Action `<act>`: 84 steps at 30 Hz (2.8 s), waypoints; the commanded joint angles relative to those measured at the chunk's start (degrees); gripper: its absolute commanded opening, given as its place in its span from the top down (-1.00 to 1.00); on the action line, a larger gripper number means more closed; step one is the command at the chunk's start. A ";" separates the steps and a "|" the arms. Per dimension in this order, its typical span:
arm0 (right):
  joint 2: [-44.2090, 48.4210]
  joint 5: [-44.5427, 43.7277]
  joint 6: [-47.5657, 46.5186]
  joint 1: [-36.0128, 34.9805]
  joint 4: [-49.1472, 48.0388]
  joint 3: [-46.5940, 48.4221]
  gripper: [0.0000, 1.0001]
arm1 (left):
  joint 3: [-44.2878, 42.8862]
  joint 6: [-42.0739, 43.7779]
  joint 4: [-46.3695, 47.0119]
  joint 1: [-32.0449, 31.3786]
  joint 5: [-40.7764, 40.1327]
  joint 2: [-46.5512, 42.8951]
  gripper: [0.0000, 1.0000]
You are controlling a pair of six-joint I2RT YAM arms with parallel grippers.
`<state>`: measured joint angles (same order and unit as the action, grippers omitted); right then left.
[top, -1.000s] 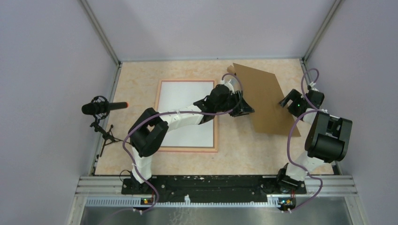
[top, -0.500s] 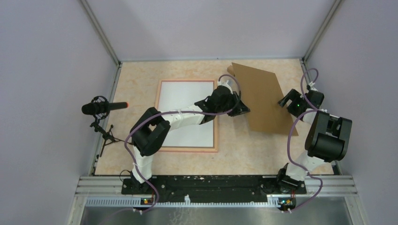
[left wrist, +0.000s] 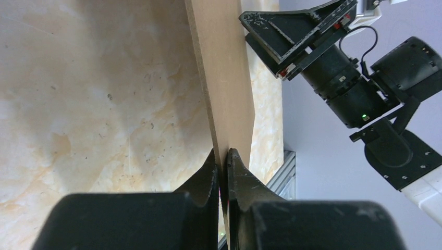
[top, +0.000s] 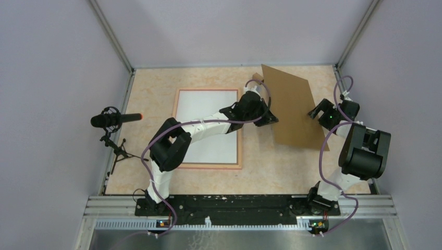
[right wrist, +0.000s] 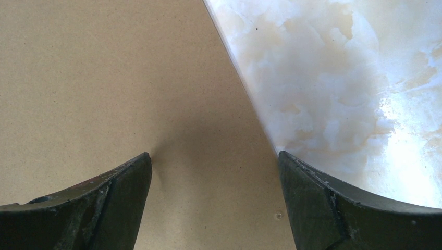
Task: Put the photo into the frame
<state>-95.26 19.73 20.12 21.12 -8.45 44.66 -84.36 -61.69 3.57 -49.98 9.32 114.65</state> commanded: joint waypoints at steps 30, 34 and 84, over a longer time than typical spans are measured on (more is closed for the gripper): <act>9.67 -0.35 1.76 -1.19 13.43 -5.21 -0.97 | -36.28 36.06 -59.26 -3.90 -10.41 -11.67 1.00; 9.16 0.33 2.05 -1.26 12.85 -5.28 -0.97 | -39.27 36.72 -60.26 -4.95 -13.35 -11.98 1.00; 31.44 -26.23 16.64 -29.37 72.10 44.54 -0.72 | -38.38 34.43 -58.94 -20.17 -22.13 -10.26 1.00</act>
<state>-60.05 5.43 38.72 -4.47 50.87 83.33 -118.02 -26.94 -56.42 -68.40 -9.02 104.36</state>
